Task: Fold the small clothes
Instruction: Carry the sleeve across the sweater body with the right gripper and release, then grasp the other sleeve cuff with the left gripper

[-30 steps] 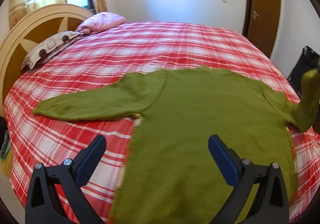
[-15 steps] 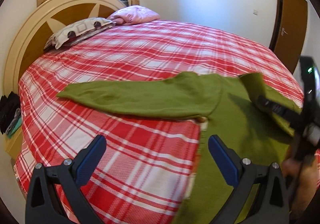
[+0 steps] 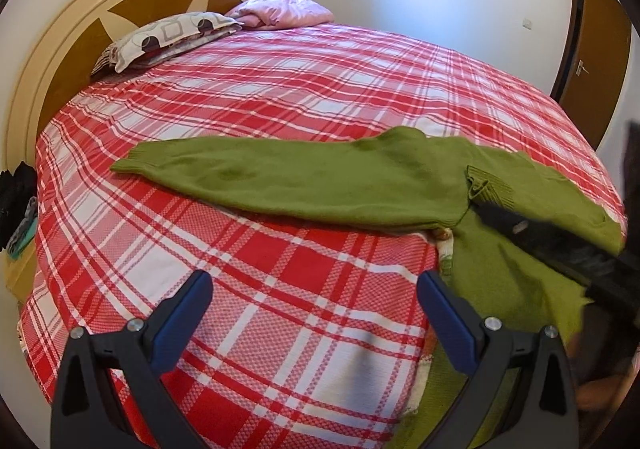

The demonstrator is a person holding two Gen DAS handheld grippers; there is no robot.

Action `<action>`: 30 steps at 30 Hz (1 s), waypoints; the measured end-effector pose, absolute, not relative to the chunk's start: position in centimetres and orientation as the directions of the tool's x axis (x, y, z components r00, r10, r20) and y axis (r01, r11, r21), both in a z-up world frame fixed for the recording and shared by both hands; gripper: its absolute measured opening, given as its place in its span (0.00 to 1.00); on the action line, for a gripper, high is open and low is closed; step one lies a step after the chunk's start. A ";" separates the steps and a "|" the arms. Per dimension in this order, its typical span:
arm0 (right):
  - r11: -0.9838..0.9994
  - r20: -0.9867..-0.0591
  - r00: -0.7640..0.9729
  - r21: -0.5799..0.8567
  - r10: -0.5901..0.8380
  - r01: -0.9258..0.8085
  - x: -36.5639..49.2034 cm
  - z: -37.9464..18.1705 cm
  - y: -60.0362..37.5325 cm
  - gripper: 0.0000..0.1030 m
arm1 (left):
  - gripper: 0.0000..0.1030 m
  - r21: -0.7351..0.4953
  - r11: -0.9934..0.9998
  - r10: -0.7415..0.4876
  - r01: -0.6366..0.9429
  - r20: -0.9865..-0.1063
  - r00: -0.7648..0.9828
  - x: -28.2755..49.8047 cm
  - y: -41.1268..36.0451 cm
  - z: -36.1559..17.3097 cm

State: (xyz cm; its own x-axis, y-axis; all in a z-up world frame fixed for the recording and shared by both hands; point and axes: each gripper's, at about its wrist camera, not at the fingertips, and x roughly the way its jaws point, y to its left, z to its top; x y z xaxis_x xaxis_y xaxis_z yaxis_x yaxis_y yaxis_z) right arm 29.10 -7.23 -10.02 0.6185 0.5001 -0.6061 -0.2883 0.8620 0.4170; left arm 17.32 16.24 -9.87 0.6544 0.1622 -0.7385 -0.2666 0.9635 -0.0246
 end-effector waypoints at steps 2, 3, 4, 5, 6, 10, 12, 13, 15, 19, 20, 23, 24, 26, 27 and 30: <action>0.902 -0.627 0.655 0.365 0.422 -0.231 29.7 -9.9 -7.6 0.53 | 1.00 -0.017 0.962 0.171 -0.273 -0.740 0.651 17.5 16.3 -9.9; 0.911 -0.648 0.646 0.354 0.403 -0.213 30.3 -10.4 -7.6 0.42 | 1.00 -0.015 0.961 0.177 -0.278 -0.739 0.650 17.4 16.4 -9.9; 0.911 -0.662 0.631 0.356 0.404 -0.210 30.7 -10.9 -7.5 0.40 | 1.00 -0.014 0.960 0.179 -0.281 -0.739 0.650 17.4 16.5 -9.9; 0.916 -0.675 0.623 0.344 0.395 -0.208 31.1 -11.5 -7.1 0.39 | 1.00 -0.012 0.958 0.184 -0.285 -0.739 0.649 17.4 16.6 -9.9; 0.922 -0.687 0.619 0.325 0.382 -0.208 31.4 -12.1 -6.5 0.39 | 1.00 -0.008 0.957 0.189 -0.290 -0.739 0.647 17.4 16.7 -10.0; 0.929 -0.712 0.597 0.301 0.369 -0.215 31.6 -14.0 -5.6 0.39 | 1.00 -0.005 0.950 0.204 -0.312 -0.746 0.634 17.4 17.6 -10.1; 0.938 -0.727 0.594 0.242 0.345 -0.249 31.2 -13.5 -4.9 0.39 | 1.00 -0.007 0.941 0.219 -0.338 -0.751 0.623 17.4 18.6 -10.3; 0.938 -0.736 0.583 0.239 0.344 -0.252 31.2 -13.0 -4.8 0.39 | 1.00 -0.007 0.934 0.231 -0.358 -0.753 0.616 17.5 19.4 -10.4; 0.922 -0.723 0.572 0.308 0.388 -0.237 30.1 -11.6 -5.7 0.39 | 1.00 -0.015 0.913 0.255 -0.408 -0.759 0.599 17.6 21.2 -10.6; 0.878 -0.631 0.615 0.396 0.473 -0.270 26.3 -7.9 -6.8 0.51 | 1.00 -0.077 0.849 0.288 -0.522 -0.762 0.580 17.9 26.3 -10.8; 0.872 -0.600 0.637 0.395 0.483 -0.289 24.9 -6.9 -6.9 0.59 | 1.00 -0.096 0.836 0.287 -0.540 -0.762 0.581 18.2 27.3 -10.8; 0.858 -0.535 0.677 0.394 0.505 -0.328 21.4 -5.1 -7.1 0.67 | 1.00 -0.186 0.787 0.274 -0.589 -0.750 0.602 19.5 30.7 -10.7; 0.856 -0.531 0.676 0.389 0.511 -0.341 20.6 -4.9 -7.0 0.67 | 1.00 -0.220 0.774 0.256 -0.593 -0.749 0.612 20.0 31.5 -10.7; 0.859 -0.546 0.665 0.363 0.510 -0.361 19.0 -5.0 -6.6 0.67 | 1.00 -0.295 0.743 0.208 -0.600 -0.752 0.626 21.6 33.3 -11.0; 0.860 -0.556 0.657 0.354 0.509 -0.367 18.4 -5.1 -6.5 0.67 | 1.00 -0.333 0.727 0.176 -0.600 -0.755 0.631 22.6 34.3 -11.4; 0.867 -0.587 0.638 0.343 0.498 -0.361 17.3 -5.8 -6.7 0.67 | 0.86 -0.385 0.681 0.112 -0.623 -0.785 0.609 24.6 35.9 -13.0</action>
